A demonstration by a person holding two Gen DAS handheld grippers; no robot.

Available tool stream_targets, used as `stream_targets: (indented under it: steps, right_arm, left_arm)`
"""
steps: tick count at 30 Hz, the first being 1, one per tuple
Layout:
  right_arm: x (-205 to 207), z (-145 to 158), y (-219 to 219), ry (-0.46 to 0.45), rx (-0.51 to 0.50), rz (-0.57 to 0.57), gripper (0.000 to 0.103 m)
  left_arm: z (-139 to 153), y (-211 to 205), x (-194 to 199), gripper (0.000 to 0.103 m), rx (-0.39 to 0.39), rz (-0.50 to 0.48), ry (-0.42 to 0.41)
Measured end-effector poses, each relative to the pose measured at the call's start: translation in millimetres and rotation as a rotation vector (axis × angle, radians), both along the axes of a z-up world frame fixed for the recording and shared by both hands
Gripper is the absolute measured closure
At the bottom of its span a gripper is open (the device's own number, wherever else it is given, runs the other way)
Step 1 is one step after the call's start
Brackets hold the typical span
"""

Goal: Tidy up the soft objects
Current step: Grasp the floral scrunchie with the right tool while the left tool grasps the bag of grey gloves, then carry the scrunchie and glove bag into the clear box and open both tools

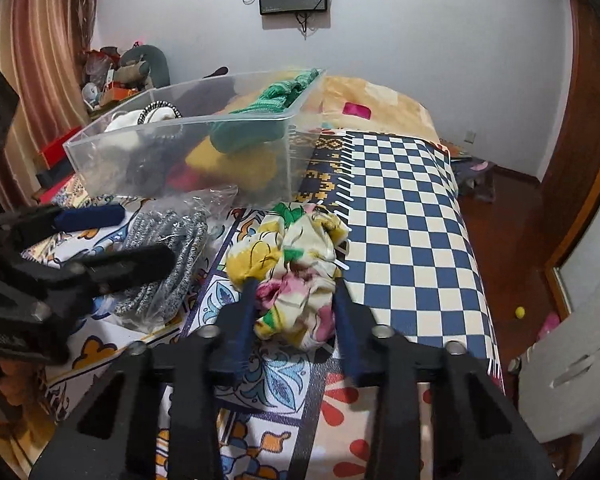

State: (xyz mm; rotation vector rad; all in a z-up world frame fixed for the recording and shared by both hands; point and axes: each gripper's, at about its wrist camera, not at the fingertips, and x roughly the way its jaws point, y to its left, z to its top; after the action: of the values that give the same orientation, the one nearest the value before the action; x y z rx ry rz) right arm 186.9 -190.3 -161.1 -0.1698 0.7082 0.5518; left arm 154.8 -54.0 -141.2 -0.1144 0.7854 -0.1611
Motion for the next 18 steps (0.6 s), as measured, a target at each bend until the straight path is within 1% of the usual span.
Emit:
stream_targets:
  steps: [2,4,6,9,11,12,14,17,18]
  right_arm:
    - [0.4,0.3,-3.5,-0.004,0.008,-0.006,0.08]
    - [-2.8,2.6,-6.2,-0.008,0.022,-0.01,0.082]
    - [-5.4,6.7,-6.1,-0.017,0.031,-0.007,0.082]
    - [-11.2,13.3,-7.8,-0.039,0.041,-0.005,0.082]
    - [-13.5,16.9,-7.5,-0.051,0.049,-0.002,0.082]
    - [-15.9,19.5,-8.0,-0.059,0.054,-0.001,0.082]
    - [-16.2,23.9,-7.6,-0.066,0.062,0.005,0.082]
    - [-17.9,31.3,-7.4,-0.081,0.071,0.011,0.082]
    - [-18.0,33.9,-7.6,-0.084,0.077,0.015,0.082]
  left_arm:
    - [-3.5,-3.5,-0.4,0.012,0.005,-0.002,0.004]
    - [-5.2,-5.3,-2.0,0.013,0.002,-0.009,0.004]
    - [-6.9,-5.3,-3.0,0.021,-0.004,-0.015,0.004]
    - [-7.3,-5.6,-5.0,0.035,-0.005,-0.031,-0.004]
    - [-6.9,-6.4,-6.2,0.049,-0.002,-0.039,-0.009]
    - [-6.9,-6.6,-7.0,0.052,-0.001,-0.044,-0.012]
    - [-6.7,-6.7,-8.8,0.065,-0.006,-0.054,-0.017]
    - [-3.9,-4.2,-17.0,0.073,0.009,-0.051,-0.037]
    - [-2.9,-3.7,-20.5,0.074,0.017,-0.052,-0.045]
